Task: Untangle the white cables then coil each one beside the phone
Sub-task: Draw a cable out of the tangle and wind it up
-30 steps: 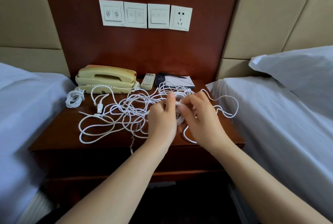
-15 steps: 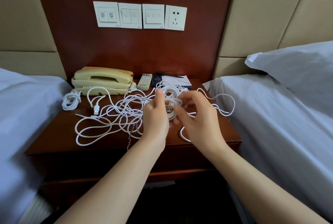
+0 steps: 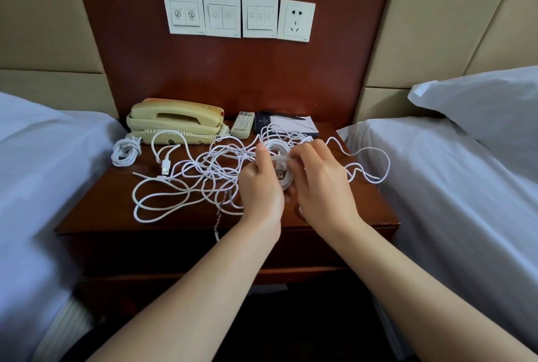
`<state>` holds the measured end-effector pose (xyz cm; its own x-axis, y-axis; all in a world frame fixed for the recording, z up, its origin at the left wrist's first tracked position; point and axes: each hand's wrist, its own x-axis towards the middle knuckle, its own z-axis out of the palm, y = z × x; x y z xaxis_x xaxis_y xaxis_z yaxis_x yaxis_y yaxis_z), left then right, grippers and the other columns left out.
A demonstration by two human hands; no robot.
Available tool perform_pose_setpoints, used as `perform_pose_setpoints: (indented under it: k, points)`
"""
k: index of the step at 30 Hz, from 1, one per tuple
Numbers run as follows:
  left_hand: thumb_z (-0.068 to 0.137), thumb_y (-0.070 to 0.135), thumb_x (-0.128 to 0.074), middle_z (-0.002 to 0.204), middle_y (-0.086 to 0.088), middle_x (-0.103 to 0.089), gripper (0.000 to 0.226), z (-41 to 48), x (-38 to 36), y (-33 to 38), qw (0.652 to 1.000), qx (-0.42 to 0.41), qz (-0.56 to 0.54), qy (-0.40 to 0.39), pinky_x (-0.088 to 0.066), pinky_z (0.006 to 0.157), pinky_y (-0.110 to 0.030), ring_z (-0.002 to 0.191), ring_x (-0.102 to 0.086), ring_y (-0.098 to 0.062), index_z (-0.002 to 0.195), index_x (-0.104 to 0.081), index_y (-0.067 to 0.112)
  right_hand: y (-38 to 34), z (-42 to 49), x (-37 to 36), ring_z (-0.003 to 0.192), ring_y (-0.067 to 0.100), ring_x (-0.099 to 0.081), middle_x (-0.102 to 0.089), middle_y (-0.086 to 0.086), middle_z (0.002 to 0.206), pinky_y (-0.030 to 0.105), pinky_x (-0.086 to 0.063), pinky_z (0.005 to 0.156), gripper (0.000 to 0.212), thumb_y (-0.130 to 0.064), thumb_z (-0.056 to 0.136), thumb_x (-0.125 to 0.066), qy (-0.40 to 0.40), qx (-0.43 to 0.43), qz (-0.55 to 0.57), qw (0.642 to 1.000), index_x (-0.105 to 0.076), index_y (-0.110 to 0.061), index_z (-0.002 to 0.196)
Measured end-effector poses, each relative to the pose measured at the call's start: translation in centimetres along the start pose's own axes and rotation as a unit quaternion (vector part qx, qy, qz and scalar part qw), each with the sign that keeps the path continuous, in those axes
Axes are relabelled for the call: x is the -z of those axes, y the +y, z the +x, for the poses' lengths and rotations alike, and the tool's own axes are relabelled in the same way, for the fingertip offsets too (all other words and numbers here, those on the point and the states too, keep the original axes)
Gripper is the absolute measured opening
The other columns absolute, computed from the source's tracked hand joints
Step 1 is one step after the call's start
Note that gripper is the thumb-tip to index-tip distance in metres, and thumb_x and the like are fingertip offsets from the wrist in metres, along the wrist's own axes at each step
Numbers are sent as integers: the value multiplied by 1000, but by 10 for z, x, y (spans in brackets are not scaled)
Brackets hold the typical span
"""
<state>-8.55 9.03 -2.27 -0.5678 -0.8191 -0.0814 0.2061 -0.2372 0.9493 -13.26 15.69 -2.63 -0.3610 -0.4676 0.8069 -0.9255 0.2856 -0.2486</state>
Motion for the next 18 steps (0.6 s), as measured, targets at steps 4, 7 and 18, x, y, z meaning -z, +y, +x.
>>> perform_pose_setpoints:
  k: [4, 7, 18]
  points:
    - [99, 46, -33, 60, -10, -57, 51, 3, 6, -2, 999, 34, 11, -15, -36, 37, -20, 43, -50, -19, 77, -59, 7, 3, -3, -8, 58, 30, -53, -55, 11, 82, 28, -34, 53, 11, -9, 89, -50, -35, -11, -22, 999, -59, -3, 84]
    - [99, 47, -34, 50, -5, -56, 52, 4, 7, 5, 999, 28, 9, -23, -35, 37, -20, 36, -48, -15, 76, -58, 9, 3, 2, -2, 62, 12, -57, -58, 0, 82, 22, -43, 61, 5, -9, 89, -60, -20, -104, 137, 985, -58, -13, 86]
    - [100, 48, -26, 40, -1, -49, 57, 6, 0, 10, 992, 54, -35, -110, -31, 37, -20, 33, -43, -13, 81, -61, 8, -6, -4, 8, 46, 6, -56, -61, -8, 60, 31, -52, 51, 24, -11, 92, -57, -19, -174, 303, 937, -42, -29, 88]
